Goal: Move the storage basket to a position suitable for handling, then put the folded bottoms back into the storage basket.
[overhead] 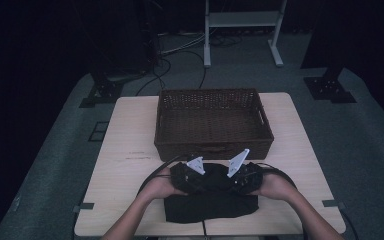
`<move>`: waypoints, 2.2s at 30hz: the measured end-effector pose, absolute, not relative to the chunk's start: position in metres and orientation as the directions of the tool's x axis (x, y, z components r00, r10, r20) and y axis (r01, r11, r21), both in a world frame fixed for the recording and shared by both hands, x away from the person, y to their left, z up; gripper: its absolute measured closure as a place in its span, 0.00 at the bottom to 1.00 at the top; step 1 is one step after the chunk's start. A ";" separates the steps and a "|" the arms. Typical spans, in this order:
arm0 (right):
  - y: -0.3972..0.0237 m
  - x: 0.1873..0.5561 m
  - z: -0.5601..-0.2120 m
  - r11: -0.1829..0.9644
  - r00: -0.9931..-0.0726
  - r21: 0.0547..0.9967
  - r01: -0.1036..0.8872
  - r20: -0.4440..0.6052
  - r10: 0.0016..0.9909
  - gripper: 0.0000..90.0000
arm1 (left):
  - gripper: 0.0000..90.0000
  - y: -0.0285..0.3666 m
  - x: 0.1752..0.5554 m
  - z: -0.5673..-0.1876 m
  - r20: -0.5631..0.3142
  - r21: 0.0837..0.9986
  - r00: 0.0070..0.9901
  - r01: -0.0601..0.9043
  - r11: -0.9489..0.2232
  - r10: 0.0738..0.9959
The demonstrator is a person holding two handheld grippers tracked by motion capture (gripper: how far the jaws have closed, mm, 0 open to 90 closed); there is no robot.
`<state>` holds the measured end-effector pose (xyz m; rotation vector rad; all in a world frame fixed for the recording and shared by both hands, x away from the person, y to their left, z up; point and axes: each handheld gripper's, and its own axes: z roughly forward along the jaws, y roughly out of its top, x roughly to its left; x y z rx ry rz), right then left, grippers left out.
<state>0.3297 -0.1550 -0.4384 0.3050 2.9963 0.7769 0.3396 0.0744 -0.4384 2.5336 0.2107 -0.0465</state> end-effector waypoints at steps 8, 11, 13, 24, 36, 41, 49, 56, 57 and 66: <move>-0.159 0.326 -0.414 0.840 -0.981 0.518 0.162 -0.005 0.192 0.80 | 0.80 0.077 0.335 -0.412 -0.026 0.573 0.990 0.128 -0.810 0.139; -0.160 0.325 -0.407 0.838 -0.982 0.524 0.152 -0.016 0.188 0.80 | 0.80 0.077 0.333 -0.405 -0.016 0.571 0.991 0.117 -0.812 0.131; -0.160 0.324 -0.402 0.837 -0.982 0.527 0.148 -0.023 0.188 0.80 | 0.80 0.077 0.332 -0.400 -0.015 0.578 0.991 0.117 -0.808 0.133; -0.164 0.321 -0.376 0.822 -0.983 0.552 0.137 -0.025 0.180 0.80 | 0.80 0.078 0.329 -0.372 0.009 0.593 0.993 0.093 -0.800 0.122; -0.165 0.326 -0.341 0.808 -0.984 0.579 0.111 -0.049 0.171 0.80 | 0.80 0.079 0.335 -0.337 0.054 0.587 0.992 0.062 -0.807 0.115; -0.165 0.327 -0.329 0.806 -0.982 0.583 0.103 -0.068 0.175 0.80 | 0.80 0.079 0.336 -0.327 0.064 0.594 0.991 0.059 -0.802 0.121; -0.166 0.325 -0.313 0.813 -0.982 0.577 0.083 -0.094 0.166 0.80 | 0.80 0.076 0.337 -0.315 0.076 0.597 0.990 0.050 -0.801 0.118; -0.166 0.330 -0.298 0.803 -0.980 0.591 0.077 -0.102 0.169 0.80 | 0.80 0.079 0.342 -0.298 0.097 0.597 0.988 0.041 -0.801 0.123; -0.165 0.331 -0.296 0.804 -0.980 0.590 0.074 -0.105 0.167 0.80 | 0.80 0.079 0.342 -0.296 0.104 0.593 0.987 0.035 -0.805 0.120; -0.162 0.339 -0.277 0.793 -0.980 0.606 0.065 -0.109 0.164 0.80 | 0.80 0.084 0.350 -0.275 0.110 0.589 0.987 0.033 -0.807 0.120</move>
